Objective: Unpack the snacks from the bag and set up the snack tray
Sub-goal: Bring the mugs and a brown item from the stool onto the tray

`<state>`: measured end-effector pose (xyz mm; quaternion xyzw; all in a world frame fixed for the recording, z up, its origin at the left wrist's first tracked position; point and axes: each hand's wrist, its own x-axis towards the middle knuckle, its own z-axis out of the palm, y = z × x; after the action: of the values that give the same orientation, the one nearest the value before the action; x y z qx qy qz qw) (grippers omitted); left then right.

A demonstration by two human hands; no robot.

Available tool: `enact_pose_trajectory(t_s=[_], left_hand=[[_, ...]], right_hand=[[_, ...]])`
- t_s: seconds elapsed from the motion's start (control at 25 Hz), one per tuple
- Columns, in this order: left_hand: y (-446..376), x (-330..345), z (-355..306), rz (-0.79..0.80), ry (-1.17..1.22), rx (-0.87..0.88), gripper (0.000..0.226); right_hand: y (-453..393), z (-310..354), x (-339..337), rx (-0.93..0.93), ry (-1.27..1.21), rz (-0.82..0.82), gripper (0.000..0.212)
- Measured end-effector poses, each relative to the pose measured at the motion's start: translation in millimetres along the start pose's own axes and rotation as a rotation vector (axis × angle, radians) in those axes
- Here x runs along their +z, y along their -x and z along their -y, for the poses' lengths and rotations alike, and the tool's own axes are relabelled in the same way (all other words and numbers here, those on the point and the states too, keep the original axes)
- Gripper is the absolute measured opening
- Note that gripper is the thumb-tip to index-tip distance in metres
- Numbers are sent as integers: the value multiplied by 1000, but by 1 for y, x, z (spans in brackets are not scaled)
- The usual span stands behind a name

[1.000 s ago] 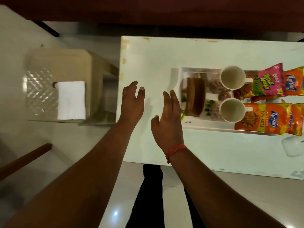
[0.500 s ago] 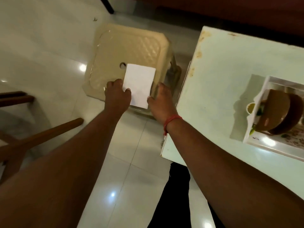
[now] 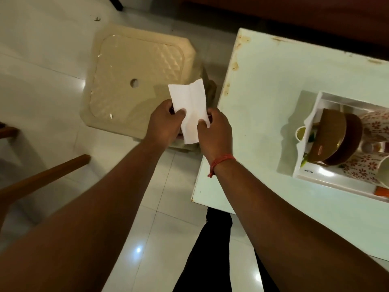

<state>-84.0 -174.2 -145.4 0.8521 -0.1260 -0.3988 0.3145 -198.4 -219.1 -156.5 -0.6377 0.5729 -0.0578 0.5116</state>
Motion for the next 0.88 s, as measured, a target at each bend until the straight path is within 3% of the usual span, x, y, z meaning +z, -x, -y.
enact_pose_trajectory(t_s=[0.12,0.28,0.44,0.56,0.88], left_hand=[[29,50,-18,84,24,1,34],[67,119,-41,178,25,55,15],[99,184,-68,198,-38,121,38],[123,226,-97,187,-163,278,54],[108,312,-159,54,-562,724,46]], right_hand=[[19,-30,-43,-119,35,-88,29],[40,-75,-100,-158,49,-73,31],[54,-118,-167,-202,191,-84,51],[58,-139,-211,-203,241,-158,50],[42,-177,-271,-142,210,-354,42]])
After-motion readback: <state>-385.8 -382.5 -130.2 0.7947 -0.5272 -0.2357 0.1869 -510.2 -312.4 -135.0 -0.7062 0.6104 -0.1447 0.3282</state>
